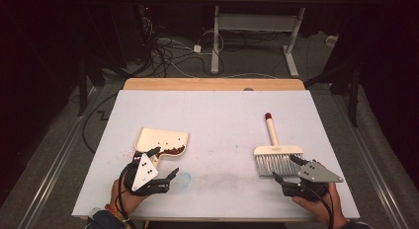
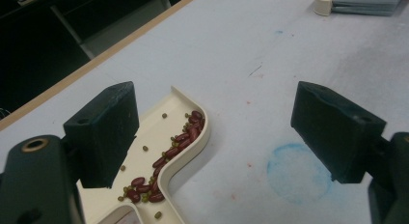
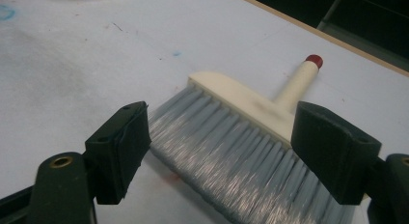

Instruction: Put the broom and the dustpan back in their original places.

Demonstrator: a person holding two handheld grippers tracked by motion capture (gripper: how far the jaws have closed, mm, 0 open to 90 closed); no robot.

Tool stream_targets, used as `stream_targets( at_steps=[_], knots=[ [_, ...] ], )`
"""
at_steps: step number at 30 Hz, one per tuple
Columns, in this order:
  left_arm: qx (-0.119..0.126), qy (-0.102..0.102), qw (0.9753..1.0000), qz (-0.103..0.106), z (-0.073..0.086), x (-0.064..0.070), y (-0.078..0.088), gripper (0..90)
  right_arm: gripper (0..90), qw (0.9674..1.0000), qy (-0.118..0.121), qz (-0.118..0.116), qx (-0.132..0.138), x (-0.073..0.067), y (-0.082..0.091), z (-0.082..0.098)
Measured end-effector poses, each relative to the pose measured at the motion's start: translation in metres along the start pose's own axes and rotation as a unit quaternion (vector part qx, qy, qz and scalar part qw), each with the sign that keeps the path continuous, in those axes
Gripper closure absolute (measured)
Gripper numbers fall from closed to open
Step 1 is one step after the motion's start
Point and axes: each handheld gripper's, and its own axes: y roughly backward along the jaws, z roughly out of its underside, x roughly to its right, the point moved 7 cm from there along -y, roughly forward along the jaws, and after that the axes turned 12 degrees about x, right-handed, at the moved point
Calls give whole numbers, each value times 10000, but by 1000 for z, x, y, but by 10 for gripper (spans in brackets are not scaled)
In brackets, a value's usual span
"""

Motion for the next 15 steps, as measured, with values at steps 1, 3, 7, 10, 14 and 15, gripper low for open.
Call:
stream_targets(
  at_steps=[1, 3, 7, 10, 14, 15],
  knots=[
    [-4, -5, 10000, 9, 0, 0, 0, 170, 217, 10000, -12, 20, 14, 1, 0, 0],
    [-31, 2, 10000, 17, 1, 0, -1, 170, 218, 10000, -25, 34, 22, 2, 0, -1],
    [-57, 10, 10000, 26, 2, 0, -2, 170, 218, 10000, -46, 26, 18, 3, 0, 0],
    [-54, -15, 10000, 17, 2, 1, -2, 170, 217, 10000, -41, 21, 33, 3, 1, -1],
    [-78, -2, 10000, 25, 3, 1, -2, 170, 217, 10000, -10, 45, 61, 4, 2, -3],
    [-85, -7, 10000, 30, 3, 1, -3, 170, 217, 10000, -9, 51, 68, 4, 2, -3]
  ],
)
